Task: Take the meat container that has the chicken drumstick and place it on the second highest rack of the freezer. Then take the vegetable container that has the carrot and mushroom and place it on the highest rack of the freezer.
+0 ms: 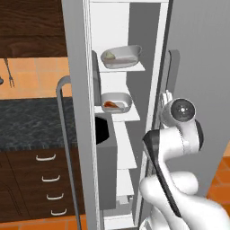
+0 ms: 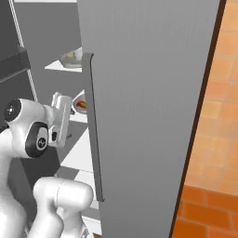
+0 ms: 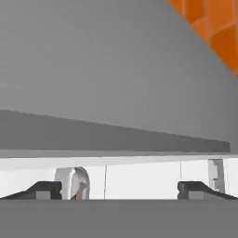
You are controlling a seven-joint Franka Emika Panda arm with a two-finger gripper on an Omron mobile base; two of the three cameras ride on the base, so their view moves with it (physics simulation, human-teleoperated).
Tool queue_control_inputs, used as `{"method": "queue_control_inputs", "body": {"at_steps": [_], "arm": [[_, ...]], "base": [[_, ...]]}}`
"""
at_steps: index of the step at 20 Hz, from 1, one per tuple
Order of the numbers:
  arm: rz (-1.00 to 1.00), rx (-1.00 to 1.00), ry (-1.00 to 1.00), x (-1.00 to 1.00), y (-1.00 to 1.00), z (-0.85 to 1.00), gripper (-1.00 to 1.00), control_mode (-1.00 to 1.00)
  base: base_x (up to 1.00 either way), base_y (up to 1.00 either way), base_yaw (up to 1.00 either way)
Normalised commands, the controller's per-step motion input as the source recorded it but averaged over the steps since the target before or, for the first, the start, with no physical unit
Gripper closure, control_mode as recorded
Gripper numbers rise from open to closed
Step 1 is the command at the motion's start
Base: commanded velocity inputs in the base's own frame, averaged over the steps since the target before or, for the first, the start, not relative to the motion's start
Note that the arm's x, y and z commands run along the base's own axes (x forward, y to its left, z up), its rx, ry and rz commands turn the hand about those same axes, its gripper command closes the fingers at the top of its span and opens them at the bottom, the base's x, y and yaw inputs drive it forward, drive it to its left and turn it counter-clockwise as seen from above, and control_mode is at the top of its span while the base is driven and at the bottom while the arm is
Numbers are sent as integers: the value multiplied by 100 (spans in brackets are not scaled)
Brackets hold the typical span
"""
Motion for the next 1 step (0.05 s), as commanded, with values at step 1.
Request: {"method": "queue_control_inputs", "body": {"at_steps": [1], "arm": [[0, 27, -13, -100, -65, 100, -100, -100]], "base": [[0, 0, 0]]}}
